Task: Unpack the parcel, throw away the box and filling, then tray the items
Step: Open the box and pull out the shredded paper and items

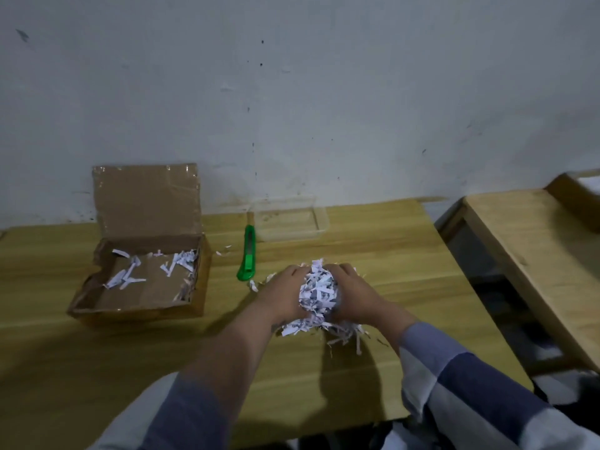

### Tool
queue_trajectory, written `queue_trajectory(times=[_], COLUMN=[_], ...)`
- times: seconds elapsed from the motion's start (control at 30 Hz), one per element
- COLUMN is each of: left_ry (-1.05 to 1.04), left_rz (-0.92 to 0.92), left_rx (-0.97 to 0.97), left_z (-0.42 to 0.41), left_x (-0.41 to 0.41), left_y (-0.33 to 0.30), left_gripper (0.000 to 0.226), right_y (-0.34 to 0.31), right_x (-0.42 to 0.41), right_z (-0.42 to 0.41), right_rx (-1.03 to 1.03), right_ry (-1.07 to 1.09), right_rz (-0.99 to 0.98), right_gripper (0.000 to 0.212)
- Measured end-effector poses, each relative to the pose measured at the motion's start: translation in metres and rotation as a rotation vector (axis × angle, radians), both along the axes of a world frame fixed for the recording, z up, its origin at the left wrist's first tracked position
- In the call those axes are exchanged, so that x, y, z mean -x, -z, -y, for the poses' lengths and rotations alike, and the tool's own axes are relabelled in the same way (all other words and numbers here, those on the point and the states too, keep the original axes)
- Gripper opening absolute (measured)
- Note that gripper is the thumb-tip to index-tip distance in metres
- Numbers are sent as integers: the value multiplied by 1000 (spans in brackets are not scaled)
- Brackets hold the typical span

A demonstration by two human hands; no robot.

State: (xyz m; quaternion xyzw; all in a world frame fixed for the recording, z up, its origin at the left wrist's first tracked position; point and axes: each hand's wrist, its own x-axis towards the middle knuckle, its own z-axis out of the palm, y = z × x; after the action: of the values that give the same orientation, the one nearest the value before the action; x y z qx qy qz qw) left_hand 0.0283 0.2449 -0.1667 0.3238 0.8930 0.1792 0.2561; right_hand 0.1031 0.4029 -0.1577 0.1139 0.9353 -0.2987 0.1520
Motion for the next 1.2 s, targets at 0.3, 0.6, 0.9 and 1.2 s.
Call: queue_trajectory(times=[0.3, 0.6, 0.9, 1.2], left_ry=[-145, -109, -236, -170], left_rz=[-303, -367, -264, -94], left_rx=[-214, -24, -159, 168], left_z=[22, 19, 7, 3], left_x=[-21, -22, -27, -35], left_y=[-3, 22, 10, 24], left_gripper=[62, 42, 55, 77], right_y=[-10, 22, -14, -2], right_x=[-12, -29, 1, 60], right_z=[-22, -25, -22, 4], right_rx=[235, -170, -229, -313], right_ry=[127, 46, 163, -59], right_rz=[-189, -264, -274, 141], right_gripper=[37, 23, 41, 40])
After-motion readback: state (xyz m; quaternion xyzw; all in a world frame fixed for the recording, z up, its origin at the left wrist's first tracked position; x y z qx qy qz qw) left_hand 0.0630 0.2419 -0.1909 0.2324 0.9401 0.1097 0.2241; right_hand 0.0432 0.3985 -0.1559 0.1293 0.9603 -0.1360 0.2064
